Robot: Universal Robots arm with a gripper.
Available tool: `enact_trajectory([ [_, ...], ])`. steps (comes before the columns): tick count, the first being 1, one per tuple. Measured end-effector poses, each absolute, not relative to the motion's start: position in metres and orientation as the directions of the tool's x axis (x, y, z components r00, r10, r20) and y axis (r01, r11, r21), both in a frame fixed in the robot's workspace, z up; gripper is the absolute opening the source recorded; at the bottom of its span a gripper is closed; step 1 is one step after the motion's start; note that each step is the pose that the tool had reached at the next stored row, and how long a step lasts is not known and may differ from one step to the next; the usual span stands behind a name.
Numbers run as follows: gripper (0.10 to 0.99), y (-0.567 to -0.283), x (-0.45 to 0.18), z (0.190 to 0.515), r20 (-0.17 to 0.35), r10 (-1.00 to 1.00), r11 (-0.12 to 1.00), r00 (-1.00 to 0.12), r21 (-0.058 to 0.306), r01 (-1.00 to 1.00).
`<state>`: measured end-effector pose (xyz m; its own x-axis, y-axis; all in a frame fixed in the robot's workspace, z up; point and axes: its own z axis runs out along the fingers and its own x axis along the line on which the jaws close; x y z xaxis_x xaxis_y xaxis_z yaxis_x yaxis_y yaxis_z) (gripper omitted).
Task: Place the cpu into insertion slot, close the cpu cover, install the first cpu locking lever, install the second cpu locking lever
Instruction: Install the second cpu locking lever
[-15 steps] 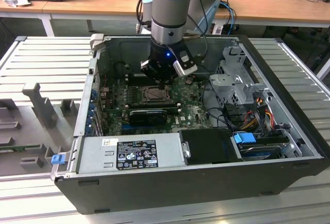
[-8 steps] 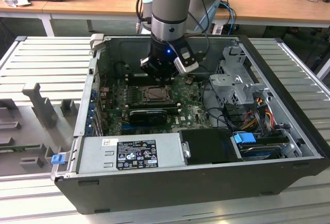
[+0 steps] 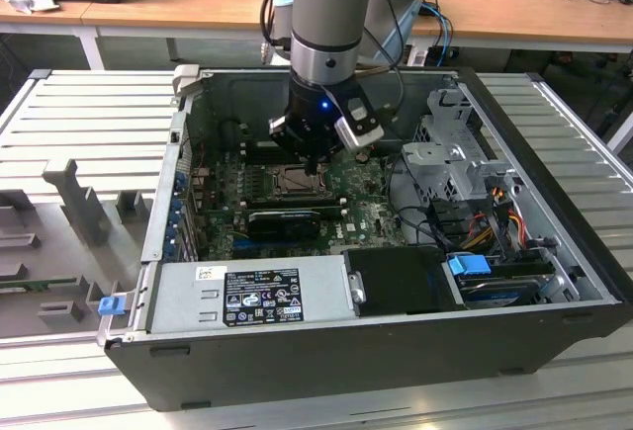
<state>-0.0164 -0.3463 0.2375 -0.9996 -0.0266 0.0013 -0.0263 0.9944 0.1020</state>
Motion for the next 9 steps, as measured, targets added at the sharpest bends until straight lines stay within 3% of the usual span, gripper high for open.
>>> enact_trajectory([
  [9, 0.106, -0.359, -0.016, 0.239, 0.001, -0.027, 0.994, -1.000, 0.102, -0.026],
])
